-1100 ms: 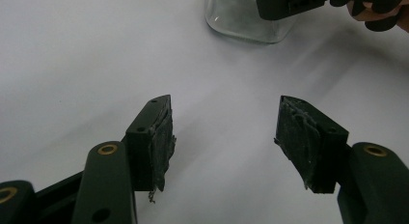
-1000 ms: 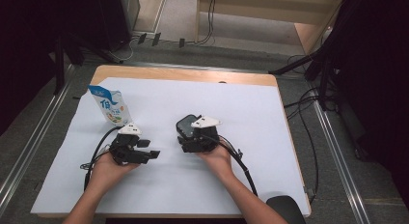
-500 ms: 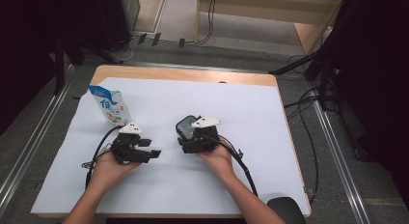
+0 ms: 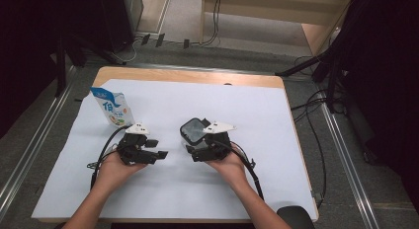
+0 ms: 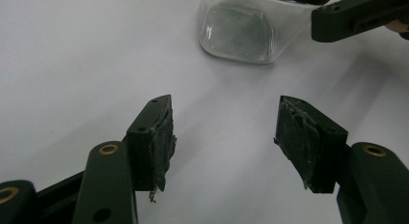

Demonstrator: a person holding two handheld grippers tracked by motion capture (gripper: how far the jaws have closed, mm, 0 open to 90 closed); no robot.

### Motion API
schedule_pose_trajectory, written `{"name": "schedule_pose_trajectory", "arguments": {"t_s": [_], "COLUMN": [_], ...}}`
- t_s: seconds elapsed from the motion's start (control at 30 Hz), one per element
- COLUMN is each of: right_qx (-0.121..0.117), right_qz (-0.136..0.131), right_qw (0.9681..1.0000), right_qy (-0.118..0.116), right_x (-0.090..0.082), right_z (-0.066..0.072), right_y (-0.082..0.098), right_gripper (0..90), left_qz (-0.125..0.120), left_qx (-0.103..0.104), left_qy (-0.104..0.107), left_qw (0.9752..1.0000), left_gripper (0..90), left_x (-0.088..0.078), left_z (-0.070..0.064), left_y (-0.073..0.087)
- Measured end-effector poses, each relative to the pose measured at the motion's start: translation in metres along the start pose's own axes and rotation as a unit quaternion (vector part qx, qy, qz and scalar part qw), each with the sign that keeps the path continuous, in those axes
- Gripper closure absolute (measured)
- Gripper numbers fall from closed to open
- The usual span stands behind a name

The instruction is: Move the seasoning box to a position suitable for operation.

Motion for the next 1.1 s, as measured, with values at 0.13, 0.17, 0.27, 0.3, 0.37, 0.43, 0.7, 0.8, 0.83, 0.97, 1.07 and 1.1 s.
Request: {"name": "schedule_pose_trajectory", "arguments": {"t_s": [0.13,0.17,0.27,0.3,0.37,0.43,0.7,0.8,0.83,0.97,1.07,1.1], "right_qx": [0.005,0.007,0.014,0.017,0.020,0.027,0.050,0.046,0.041,0.023,0.032,0.038], "right_qz": [-0.010,-0.015,-0.016,-0.016,-0.015,-0.011,0.015,0.012,0.010,0.006,0.013,0.012], "right_qw": [0.9999,0.9999,0.9998,0.9997,0.9997,0.9996,0.9986,0.9987,0.9990,0.9997,0.9994,0.9992], "right_qy": [0.000,-0.002,-0.002,-0.002,-0.002,-0.005,-0.009,-0.015,-0.018,-0.001,-0.003,-0.007], "right_x": [-0.013,-0.017,-0.024,-0.026,-0.028,-0.032,-0.042,-0.041,-0.040,-0.036,-0.033,-0.033], "right_z": [-0.005,-0.007,-0.010,-0.012,-0.015,-0.019,-0.037,-0.038,-0.037,-0.035,-0.038,-0.039], "right_y": [0.001,0.001,0.002,0.003,0.005,0.007,0.019,0.019,0.019,0.020,0.020,0.020], "right_gripper": [12.9,14.3,14.8,14.9,15.5,18.7,42.6,51.9,52.7,62.1,70.9,74.0], "left_qz": [-0.002,-0.002,-0.014,-0.012,-0.009,-0.008,-0.022,-0.025,-0.022,-0.020,-0.016,-0.015], "left_qx": [0.006,0.007,0.011,0.013,0.013,0.011,0.025,0.036,0.037,0.032,0.024,0.023], "left_qy": [0.002,0.000,0.003,0.002,0.001,0.006,0.036,0.048,0.051,0.057,0.053,0.052], "left_qw": [1.0000,1.0000,0.9998,0.9998,0.9999,0.9999,0.9988,0.9979,0.9978,0.9977,0.9982,0.9983], "left_gripper": [39.8,40.3,42.3,42.8,44.4,47.1,74.8,87.9,90.0,90.0,90.0,90.0], "left_x": [0.004,0.004,0.005,0.005,0.008,0.010,0.016,0.018,0.018,0.021,0.026,0.027], "left_z": [0.000,0.000,-0.001,0.000,0.000,0.000,-0.004,-0.006,-0.007,-0.007,-0.006,-0.006], "left_y": [-0.006,-0.007,-0.013,-0.014,-0.016,-0.018,-0.027,-0.028,-0.028,-0.030,-0.029,-0.029]}}
Point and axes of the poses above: each handheld gripper's, and its own axes: x roughly forward along the jaws, y roughly out of its underside, z roughly to its left, the point moved 7 cm from there along x, roughly forward along the jaws, and after that the axes turned 15 degrees about y, right-handed, at the moved point
